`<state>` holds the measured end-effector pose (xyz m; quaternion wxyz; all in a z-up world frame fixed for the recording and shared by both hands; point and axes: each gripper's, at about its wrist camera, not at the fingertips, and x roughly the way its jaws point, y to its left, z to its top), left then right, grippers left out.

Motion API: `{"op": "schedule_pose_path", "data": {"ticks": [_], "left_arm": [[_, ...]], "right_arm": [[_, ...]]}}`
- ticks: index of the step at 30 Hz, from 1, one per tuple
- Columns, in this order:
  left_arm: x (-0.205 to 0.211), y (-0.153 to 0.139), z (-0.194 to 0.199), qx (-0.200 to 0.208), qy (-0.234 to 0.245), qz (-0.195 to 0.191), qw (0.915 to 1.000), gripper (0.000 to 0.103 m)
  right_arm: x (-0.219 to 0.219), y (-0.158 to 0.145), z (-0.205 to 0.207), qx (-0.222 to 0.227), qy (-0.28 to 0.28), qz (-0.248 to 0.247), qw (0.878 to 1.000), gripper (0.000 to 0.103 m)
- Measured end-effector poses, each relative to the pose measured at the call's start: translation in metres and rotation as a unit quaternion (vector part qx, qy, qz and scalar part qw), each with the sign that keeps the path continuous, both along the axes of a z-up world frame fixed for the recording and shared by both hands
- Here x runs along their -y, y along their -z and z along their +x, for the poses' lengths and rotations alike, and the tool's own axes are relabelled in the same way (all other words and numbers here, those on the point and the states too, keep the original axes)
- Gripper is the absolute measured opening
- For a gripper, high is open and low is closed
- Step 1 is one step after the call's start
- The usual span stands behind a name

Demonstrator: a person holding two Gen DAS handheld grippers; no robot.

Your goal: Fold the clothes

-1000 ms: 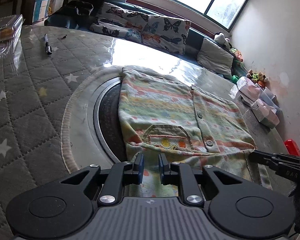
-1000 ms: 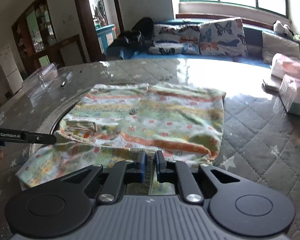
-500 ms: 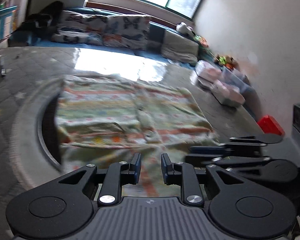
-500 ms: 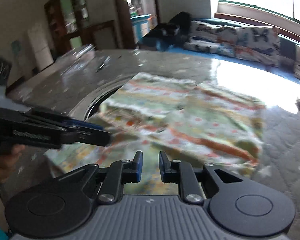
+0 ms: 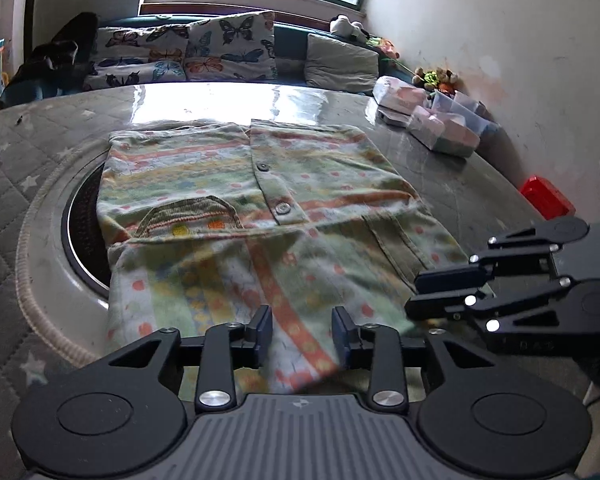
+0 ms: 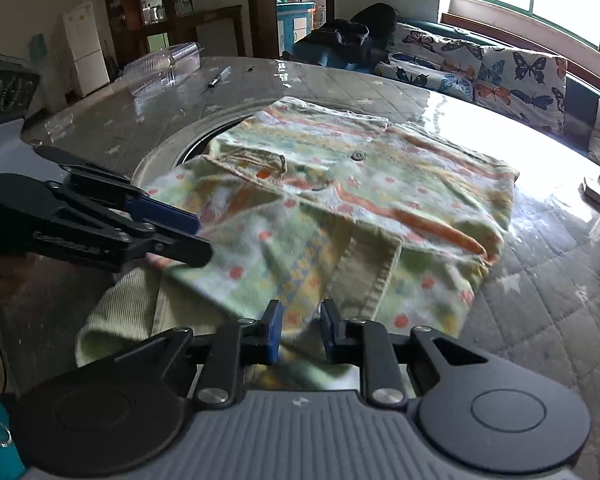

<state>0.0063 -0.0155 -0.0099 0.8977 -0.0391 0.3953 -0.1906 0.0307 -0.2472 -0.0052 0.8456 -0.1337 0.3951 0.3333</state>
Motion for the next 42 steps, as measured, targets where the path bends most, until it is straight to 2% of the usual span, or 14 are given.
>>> {"op": "schedule_pose_path", "data": {"ticks": [4, 11, 19, 22, 24, 25, 27, 29, 31, 35, 38, 39, 40, 42], "left_arm": [[-0.003, -0.007, -0.016, -0.004, 0.001, 0.006, 1.0000, 0.041], [-0.015, -0.024, -0.049, -0.042, -0.018, -0.009, 0.9989, 0.056], [-0.011, -0.011, -0.058, -0.114, -0.011, -0.058, 0.9917, 0.054], [-0.008, -0.006, -0.056, -0.134, 0.001, -0.082, 0.9875, 0.041], [-0.007, -0.004, -0.054, -0.142, 0.009, -0.097, 0.9850, 0.021], [-0.007, -0.006, -0.051, -0.140, 0.008, -0.104, 0.9846, 0.018], [-0.011, -0.013, -0.045, -0.131, 0.003, -0.121, 0.9840, 0.013], [-0.018, -0.024, -0.038, -0.114, -0.006, -0.137, 0.9840, 0.012], [-0.024, -0.035, -0.029, -0.092, -0.014, -0.149, 0.9844, 0.012], [-0.026, -0.046, -0.008, -0.077, -0.019, -0.158, 0.9843, 0.012], [-0.024, -0.047, 0.005, -0.081, -0.015, -0.153, 0.9848, 0.012], [-0.024, -0.046, 0.007, -0.083, -0.015, -0.151, 0.9849, 0.012], [-0.027, -0.046, 0.007, -0.081, -0.017, -0.150, 0.9851, 0.012], [-0.033, -0.046, 0.006, -0.078, -0.019, -0.149, 0.9857, 0.014]], "right_arm": [[0.006, -0.003, -0.008, 0.003, 0.000, -0.008, 1.000, 0.021], [0.013, -0.014, -0.028, 0.021, -0.019, -0.026, 0.999, 0.028], [0.015, -0.015, -0.048, 0.043, -0.041, -0.055, 0.997, 0.033], [0.017, -0.014, -0.052, 0.050, -0.046, -0.064, 0.996, 0.033], [0.017, -0.013, -0.055, 0.051, -0.051, -0.068, 0.995, 0.035], [0.016, -0.012, -0.056, 0.052, -0.053, -0.069, 0.995, 0.038], [0.016, -0.011, -0.058, 0.053, -0.059, -0.070, 0.994, 0.042], [0.015, -0.011, -0.059, 0.054, -0.067, -0.068, 0.994, 0.043], [0.013, -0.011, -0.060, 0.055, -0.075, -0.065, 0.994, 0.048], [0.002, -0.015, -0.055, 0.074, -0.080, -0.052, 0.993, 0.051], [-0.007, -0.017, -0.047, 0.078, -0.079, -0.035, 0.993, 0.046], [-0.010, -0.019, -0.042, 0.072, -0.078, -0.026, 0.994, 0.038], [-0.012, -0.020, -0.037, 0.065, -0.076, -0.017, 0.995, 0.024], [-0.016, -0.023, -0.027, 0.050, -0.073, 0.001, 0.996, 0.016]]}}
